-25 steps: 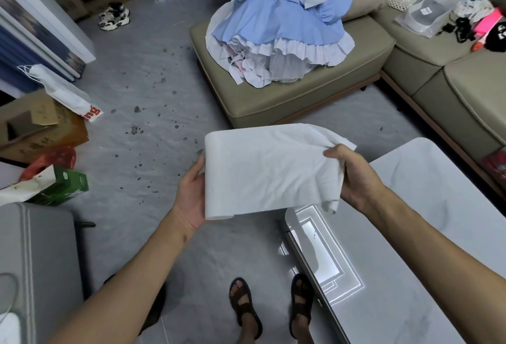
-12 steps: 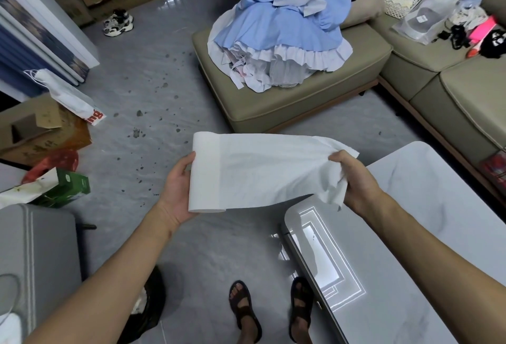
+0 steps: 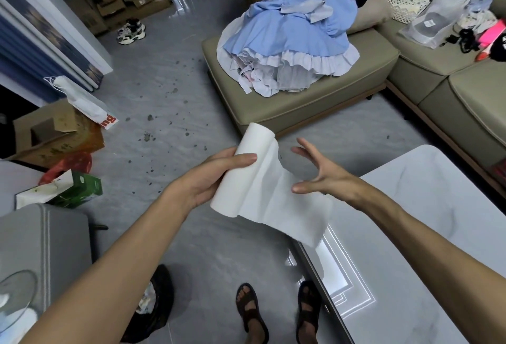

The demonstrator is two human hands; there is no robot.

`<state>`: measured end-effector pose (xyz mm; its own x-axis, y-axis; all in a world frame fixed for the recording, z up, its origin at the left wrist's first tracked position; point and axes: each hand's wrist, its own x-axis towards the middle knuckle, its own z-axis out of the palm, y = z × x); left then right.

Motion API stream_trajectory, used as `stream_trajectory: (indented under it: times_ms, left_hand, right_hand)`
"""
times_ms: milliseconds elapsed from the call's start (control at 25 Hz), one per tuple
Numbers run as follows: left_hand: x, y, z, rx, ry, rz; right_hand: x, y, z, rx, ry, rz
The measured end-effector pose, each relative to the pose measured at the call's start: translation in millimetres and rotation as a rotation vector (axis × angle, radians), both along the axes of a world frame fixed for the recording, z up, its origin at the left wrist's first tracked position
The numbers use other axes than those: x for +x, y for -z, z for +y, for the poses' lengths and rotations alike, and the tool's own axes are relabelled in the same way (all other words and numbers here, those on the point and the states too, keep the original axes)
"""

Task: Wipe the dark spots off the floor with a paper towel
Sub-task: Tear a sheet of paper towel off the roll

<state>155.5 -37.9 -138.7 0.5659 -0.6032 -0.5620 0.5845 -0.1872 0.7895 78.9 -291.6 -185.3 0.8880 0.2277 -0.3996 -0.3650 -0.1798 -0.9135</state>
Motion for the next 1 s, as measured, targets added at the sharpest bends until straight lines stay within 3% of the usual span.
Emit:
stream_trajectory:
  times_ms: [160,480,560,640,720,1000]
  left_hand:
    - [-3.3,-7.6,0.2,-0.133,0.113,0.079]
    - [-1.9,-0.5,19.2,0.278,-0.237,-0.299]
    - [0.6,3.6,31.0,0.260,-0.186,-0.187]
    - [-1.2,10.7,38.7,0.132,-0.185,0.118]
    - [-5.1,18.8,41.0,0.019,-0.257,0.310]
    - [2.2,9.9,50.6,-0.147,-0.202,0.374]
  right_hand:
    - [21.0,-22.8,43.9,0.252,-0.132,-0.013]
    - [7.9,-20.9,35.2,0.006,0.017,0.040]
    - [4.1,-23.3,24.9,0.018,0.018,0.037]
    - [2.4,-24.4,19.6,0.013,-0.021,0.039]
    - [2.4,-24.2,19.5,0.039,-0.065,0.064]
    - [-1.2,-18.6,-1.4,0.008,-0.138,0.066]
